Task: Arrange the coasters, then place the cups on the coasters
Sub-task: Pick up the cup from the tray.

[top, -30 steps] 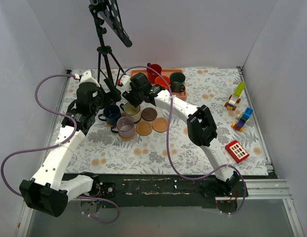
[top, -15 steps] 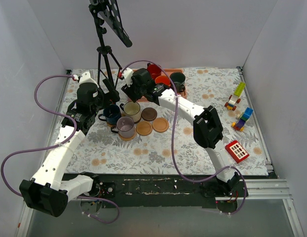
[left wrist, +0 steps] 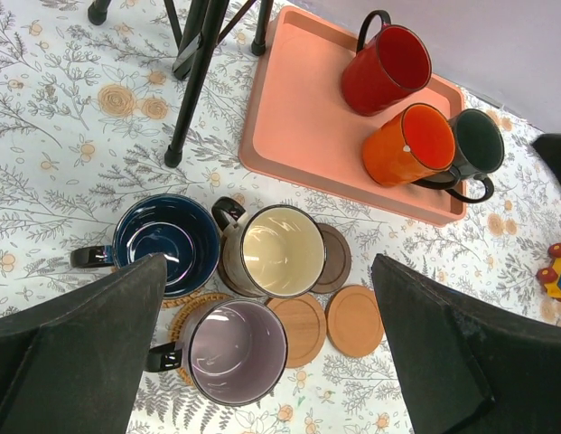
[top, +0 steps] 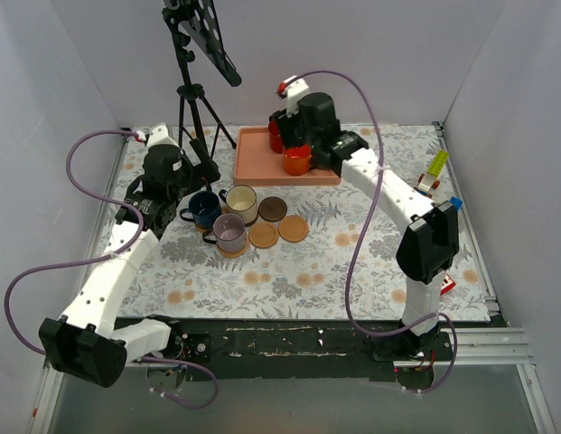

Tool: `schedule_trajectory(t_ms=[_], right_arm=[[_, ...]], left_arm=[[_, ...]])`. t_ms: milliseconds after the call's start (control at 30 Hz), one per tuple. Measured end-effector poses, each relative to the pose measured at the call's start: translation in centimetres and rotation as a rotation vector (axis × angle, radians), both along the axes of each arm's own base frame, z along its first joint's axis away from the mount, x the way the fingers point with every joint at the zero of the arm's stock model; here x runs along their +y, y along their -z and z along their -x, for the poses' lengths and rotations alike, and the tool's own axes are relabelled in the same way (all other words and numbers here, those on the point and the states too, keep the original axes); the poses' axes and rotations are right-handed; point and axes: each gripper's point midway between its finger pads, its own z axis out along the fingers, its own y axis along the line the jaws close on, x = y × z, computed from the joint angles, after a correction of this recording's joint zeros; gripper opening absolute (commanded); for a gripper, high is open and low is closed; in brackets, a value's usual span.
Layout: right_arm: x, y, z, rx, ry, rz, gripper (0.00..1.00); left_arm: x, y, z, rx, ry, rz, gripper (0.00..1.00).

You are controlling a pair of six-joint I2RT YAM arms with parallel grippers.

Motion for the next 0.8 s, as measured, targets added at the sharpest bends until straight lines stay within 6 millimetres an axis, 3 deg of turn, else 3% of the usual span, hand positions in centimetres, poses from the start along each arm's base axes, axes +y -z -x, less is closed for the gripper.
schedule_trajectory(t_ms=[133,267,333,533,667,800], right_arm=[[-6.9,0.4,-3.7,0.070,0.173,-0.058,0.57],[-11.9,2.1,-5.3,0.142,0.292,-0.071,0.56],[-12.7,2.7,-5.6,0.165,0.315,-0.077,0.56],[-11.9,5.5,-6.1,0.228,0.301,-0.077,0.54],[-11.9,8.1,-7.1,0.273,0.336,-0.065,0.54],[-13.8,10.1,-7.8,0.319,0.416,-0.060,0.55]], left_arm=[[-0.2,0.2,-0.7,0.013,0.000,-0.003,0.98],[-0.9,0.0,-2.4,0.026,-0.003,0.015,0.98],[-1.4,0.0,-3.5,0.034,-0.007,0.031,0.98],[-3.4,0.7,-7.4,0.076,-0.008,0.095,0.92],[-5.2,2.5,-9.9,0.131,0.002,0.149,0.91],[-6.9,4.8,-11.6,0.186,0.022,0.167,0.91]])
